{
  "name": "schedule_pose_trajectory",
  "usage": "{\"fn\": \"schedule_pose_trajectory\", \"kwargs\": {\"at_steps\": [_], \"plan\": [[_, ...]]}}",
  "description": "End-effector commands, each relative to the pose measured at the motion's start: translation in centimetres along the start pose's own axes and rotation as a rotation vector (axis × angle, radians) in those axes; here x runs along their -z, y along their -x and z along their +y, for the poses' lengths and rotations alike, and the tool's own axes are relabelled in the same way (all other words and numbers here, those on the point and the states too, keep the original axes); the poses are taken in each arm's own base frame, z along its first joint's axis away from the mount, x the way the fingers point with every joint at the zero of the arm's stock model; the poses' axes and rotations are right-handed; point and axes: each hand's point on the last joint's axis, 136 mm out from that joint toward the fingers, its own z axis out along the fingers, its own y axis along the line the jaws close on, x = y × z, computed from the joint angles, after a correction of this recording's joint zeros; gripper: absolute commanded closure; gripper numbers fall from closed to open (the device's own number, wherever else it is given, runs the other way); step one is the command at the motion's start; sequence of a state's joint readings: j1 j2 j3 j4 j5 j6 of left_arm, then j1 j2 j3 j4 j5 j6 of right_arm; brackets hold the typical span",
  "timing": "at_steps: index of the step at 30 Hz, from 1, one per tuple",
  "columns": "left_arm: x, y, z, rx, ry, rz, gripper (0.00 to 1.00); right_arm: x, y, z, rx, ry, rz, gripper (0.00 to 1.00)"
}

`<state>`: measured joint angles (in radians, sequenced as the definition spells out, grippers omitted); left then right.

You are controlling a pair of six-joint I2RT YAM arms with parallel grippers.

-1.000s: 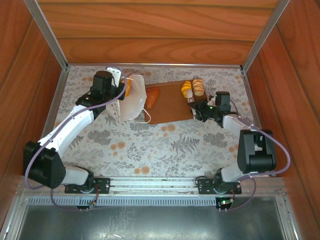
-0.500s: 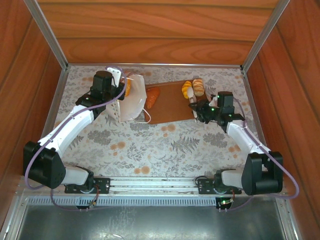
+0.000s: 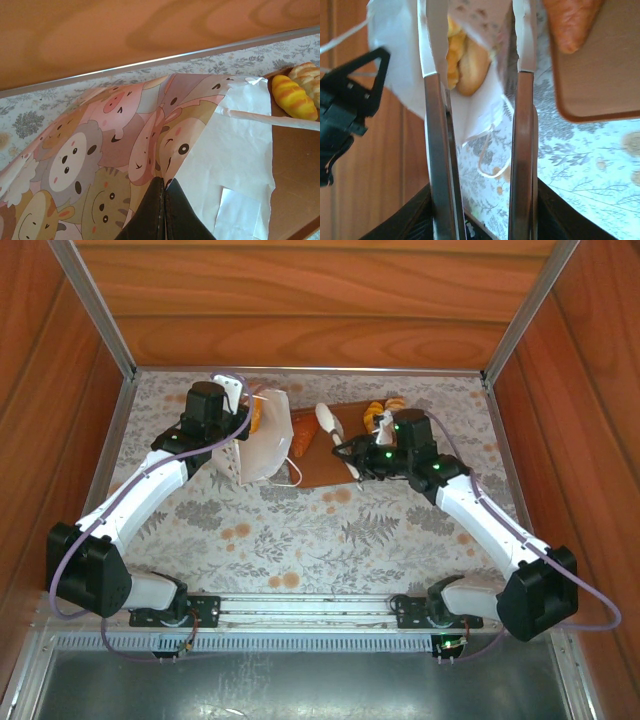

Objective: Take the fake bread out of the paper bag

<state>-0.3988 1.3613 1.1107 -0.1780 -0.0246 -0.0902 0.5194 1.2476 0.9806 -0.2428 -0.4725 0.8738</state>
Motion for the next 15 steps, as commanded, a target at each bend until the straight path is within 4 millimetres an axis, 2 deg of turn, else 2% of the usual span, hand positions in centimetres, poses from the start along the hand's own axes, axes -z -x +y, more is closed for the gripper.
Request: {"fn": "schedule_pose_trajectory", "kwargs": {"at_steps": [1,9,15], "plan": [[-0.4,0.2,-0.4,0.028,-0.016,-0.013,1.0,-1.1,-0.2,3.0,0.095,0.068,0.014,0.54],[-1.0,0.3,-0.3,0.056,-0.011,-0.009,1.0,-5.3,-2.6,5.9,0.145,0.162,0.152,0.55],[-1.0,0.5,-0.3,0.071,-0.011,-0.021,1.0,-8.5,-3.0,6.1,0.136,0.18,0.218,0.55]]}}
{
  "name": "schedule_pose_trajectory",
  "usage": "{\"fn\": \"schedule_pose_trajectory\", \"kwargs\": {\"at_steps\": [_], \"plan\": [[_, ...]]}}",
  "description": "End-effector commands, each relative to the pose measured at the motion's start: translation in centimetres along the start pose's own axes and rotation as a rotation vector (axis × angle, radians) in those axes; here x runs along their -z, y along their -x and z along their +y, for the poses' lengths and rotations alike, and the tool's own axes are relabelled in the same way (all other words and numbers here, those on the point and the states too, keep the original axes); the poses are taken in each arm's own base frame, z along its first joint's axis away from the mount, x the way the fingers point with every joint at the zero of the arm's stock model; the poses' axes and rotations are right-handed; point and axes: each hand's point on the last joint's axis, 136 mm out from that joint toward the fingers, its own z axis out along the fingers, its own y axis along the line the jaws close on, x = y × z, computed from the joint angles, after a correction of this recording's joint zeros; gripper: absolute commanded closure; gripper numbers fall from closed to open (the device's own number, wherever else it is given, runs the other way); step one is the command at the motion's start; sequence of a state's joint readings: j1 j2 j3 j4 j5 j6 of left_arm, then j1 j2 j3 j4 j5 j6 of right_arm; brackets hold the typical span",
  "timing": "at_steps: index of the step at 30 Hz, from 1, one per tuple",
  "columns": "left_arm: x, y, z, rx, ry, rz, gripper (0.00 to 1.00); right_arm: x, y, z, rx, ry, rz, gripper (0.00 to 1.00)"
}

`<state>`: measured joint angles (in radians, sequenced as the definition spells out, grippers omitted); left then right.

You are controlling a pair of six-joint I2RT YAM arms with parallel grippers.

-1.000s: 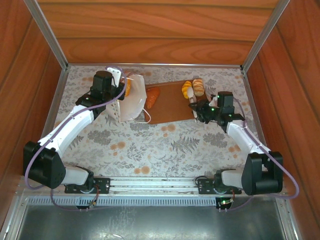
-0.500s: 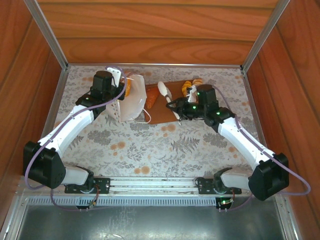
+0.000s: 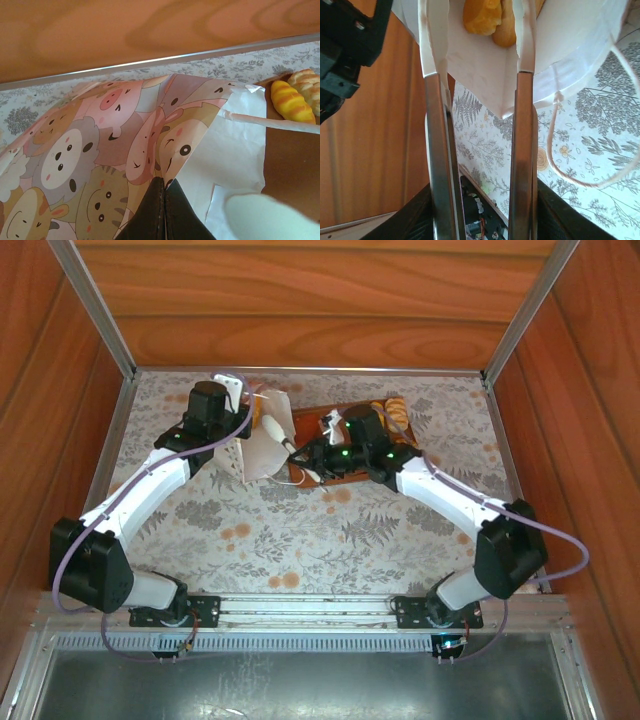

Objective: Take the fake bread out of the paper bag

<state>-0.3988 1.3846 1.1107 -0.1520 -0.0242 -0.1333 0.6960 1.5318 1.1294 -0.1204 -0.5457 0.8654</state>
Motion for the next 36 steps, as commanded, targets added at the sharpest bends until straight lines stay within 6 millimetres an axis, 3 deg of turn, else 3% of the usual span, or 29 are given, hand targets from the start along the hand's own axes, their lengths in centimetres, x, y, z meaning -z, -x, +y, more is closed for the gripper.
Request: {"fn": "schedule_pose_trajectory", "kwargs": {"at_steps": [1,17,24,36], "plan": [[-0.3,0.5,-0.4,0.029,-0.013,-0.018,1.0,-1.0,0.8,2.3,0.056,0.088,0.01,0.55],[0.1,0.4,-0.6,0.018,-0.031,-0.024,1.0,-7.2,4.6,-1.6,-0.017,0.042,0.012,0.55],[0.8,0.7,-0.8,-0.004,-0.04,-0.03,1.0,-8.3,6.1,-2.7,-0.035,0.005,-0.04,0.54],[1.2,0.8,-0.8,-0.019,-0.042,-0.03,1.0,-9.7,8.2,-2.3,-0.053,0.018,-0.072,0.52]]}}
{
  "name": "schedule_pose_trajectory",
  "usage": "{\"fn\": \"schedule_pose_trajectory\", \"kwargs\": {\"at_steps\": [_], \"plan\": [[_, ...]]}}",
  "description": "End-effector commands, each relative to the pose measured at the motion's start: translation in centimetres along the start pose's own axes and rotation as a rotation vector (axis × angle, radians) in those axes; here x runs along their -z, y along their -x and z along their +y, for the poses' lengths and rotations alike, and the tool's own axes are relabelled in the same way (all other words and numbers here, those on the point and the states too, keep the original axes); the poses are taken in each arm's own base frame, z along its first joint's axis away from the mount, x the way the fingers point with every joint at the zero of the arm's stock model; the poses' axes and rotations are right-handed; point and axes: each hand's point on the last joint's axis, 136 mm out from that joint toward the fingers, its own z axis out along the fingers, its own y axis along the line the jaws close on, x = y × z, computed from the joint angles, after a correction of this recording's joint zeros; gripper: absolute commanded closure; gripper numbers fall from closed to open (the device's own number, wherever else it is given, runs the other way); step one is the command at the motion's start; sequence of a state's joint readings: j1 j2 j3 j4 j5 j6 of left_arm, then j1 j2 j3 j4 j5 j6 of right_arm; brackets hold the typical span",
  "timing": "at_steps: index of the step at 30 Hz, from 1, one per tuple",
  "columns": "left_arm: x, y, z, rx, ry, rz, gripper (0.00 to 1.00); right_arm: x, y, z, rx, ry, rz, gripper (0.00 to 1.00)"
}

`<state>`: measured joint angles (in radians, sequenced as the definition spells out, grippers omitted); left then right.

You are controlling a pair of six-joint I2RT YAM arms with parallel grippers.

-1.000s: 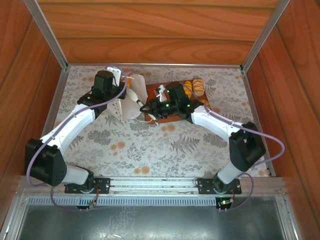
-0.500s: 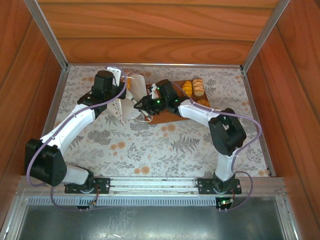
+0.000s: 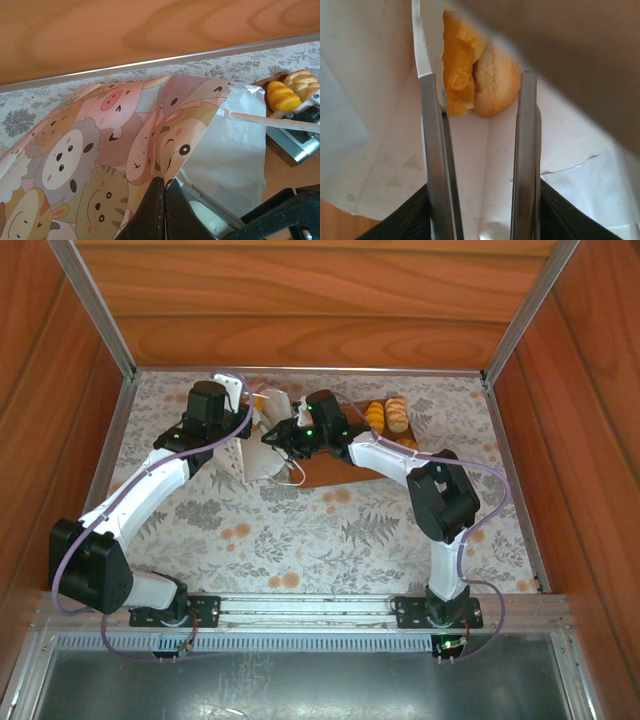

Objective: Take the fake bread out of the paper bag

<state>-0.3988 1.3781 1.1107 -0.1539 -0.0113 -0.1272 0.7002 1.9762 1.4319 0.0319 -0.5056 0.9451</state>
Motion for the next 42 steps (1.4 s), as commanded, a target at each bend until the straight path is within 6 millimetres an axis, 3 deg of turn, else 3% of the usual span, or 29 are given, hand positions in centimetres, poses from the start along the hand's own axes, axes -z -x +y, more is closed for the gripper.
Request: {"fn": "schedule_pose_trajectory", "kwargs": {"at_steps": [1,15,33,42], "plan": [[1.0,0.8,-0.6,-0.015,-0.029,-0.028,1.0,-0.1,1.4,1.4,0.014,0.038,-0.041,0.52],[0.8,0.5,-0.6,-0.014,-0.027,-0.018,1.0,0.2,1.6,2.2,0.023,0.107,-0.063,0.51],[0.5,0.2,-0.5,-0.012,-0.025,-0.014,1.0,-1.8,1.3,0.0,-0.064,0.097,-0.014,0.5],[0.5,0.2,-0.5,-0.014,-0.025,-0.012,1.0,-1.5,1.4,1.8,-0.017,0.172,-0.003,0.52]]}}
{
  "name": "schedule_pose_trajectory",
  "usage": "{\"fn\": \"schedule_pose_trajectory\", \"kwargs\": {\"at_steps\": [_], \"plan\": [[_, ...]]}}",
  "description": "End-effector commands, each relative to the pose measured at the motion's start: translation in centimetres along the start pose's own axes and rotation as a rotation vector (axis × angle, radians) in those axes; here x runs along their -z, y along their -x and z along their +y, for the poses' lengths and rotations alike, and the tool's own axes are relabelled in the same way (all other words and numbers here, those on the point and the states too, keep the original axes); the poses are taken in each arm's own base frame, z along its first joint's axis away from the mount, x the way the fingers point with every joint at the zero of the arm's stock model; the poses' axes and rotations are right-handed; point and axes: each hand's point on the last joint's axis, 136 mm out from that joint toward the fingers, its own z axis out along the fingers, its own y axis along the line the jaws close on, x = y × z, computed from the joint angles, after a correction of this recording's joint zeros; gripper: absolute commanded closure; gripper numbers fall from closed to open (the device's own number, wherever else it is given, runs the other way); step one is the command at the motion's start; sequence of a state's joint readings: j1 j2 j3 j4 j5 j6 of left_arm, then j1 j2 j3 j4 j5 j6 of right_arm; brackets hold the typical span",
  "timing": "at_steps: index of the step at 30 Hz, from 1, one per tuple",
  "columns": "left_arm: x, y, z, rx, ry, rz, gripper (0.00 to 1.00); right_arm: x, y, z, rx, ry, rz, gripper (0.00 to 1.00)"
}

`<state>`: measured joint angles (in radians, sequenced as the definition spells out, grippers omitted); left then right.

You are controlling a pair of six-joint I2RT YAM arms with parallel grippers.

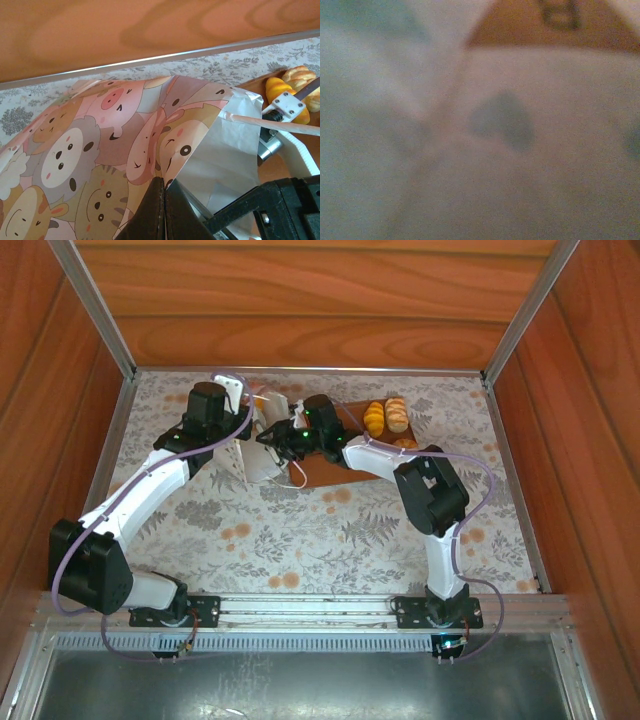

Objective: Take the fake bread out of the paper bag

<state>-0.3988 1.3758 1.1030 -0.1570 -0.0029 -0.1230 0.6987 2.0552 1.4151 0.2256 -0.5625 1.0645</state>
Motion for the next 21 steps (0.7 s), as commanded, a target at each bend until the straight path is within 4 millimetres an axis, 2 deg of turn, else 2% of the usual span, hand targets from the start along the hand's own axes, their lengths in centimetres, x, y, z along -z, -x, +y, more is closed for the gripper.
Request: {"fn": "schedule_pose_trajectory", "kwargs": {"at_steps": [1,10,16,21], "plan": [[0.54,0.57,-0.39,-0.01,-0.016,-0.023,1.0,0.43,0.82,2.33,0.051,0.077,-0.005,0.52],[0.43,0.73,-0.47,-0.005,-0.02,-0.024,1.0,0.65,0.52,2.72,0.061,0.088,0.007,0.49],[0.47,0.7,-0.4,-0.006,-0.016,-0.024,1.0,0.4,0.55,2.46,0.065,0.082,0.014,0.57],[0.44,0.56,-0.26,-0.008,-0.008,-0.022,1.0,1.11,0.39,2.94,0.095,0.072,0.005,0.64]]}}
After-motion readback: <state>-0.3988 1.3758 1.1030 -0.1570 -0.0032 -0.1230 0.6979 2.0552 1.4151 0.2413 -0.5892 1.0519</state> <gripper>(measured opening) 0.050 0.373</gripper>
